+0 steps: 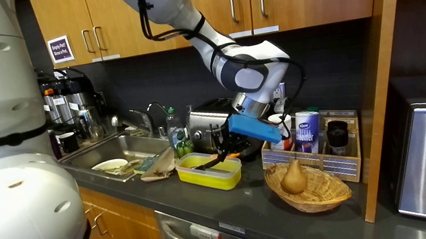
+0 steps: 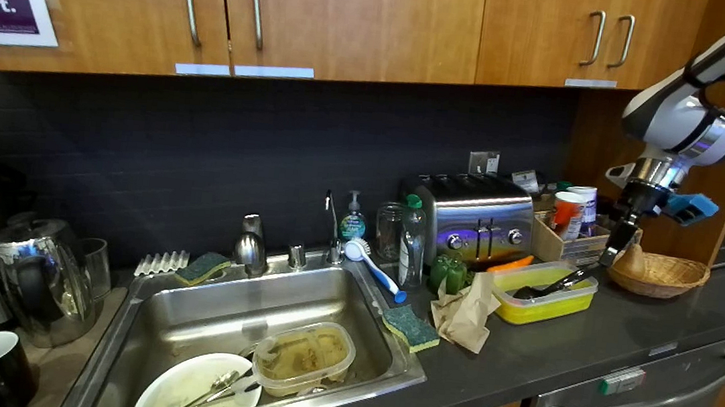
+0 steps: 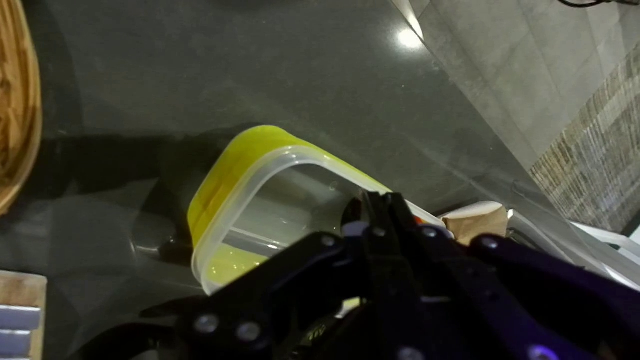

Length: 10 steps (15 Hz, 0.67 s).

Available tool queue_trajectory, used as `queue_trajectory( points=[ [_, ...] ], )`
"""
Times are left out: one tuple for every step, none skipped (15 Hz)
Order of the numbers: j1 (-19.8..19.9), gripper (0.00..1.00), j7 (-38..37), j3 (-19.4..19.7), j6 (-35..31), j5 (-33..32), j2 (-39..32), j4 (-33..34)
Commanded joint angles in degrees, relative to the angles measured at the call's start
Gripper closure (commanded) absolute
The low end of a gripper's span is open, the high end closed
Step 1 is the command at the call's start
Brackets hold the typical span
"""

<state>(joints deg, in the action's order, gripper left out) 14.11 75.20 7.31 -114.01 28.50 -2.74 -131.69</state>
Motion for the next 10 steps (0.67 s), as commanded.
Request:
queue_trajectory(
  points=[
    [-0.96, 0.94, 0.0, 0.98, 0.15, -0.02, -0.02, 0.05],
    [-0.97, 0.94, 0.0, 0.98, 0.15, -0.02, -0.02, -0.01],
    [-0.98, 0.94, 0.0, 0.98, 0.15, -0.02, -0.02, -0.05],
    [-0.98, 0.94, 0.01, 0.98, 0.15, -0.02, -0.02, -0.07],
    [-0.97, 0.94, 0.01, 0.98, 0.15, -0.02, -0.02, -0.08],
    [-0.97, 0.94, 0.01, 0.98, 0.15, -0.02, -0.02, -0.09],
    [-0.98, 0.94, 0.01, 0.98, 0.15, -0.02, -0.02, -0.09],
    [-0.98, 0.94, 0.02, 0.99, 0.15, -0.02, -0.02, -0.1],
    [-0.98, 0.94, 0.02, 0.99, 0.15, -0.02, -0.02, -0.1],
    [-0.97, 0.69, 0.02, 0.99, 0.15, -0.02, -0.02, -0.1]
  ],
)
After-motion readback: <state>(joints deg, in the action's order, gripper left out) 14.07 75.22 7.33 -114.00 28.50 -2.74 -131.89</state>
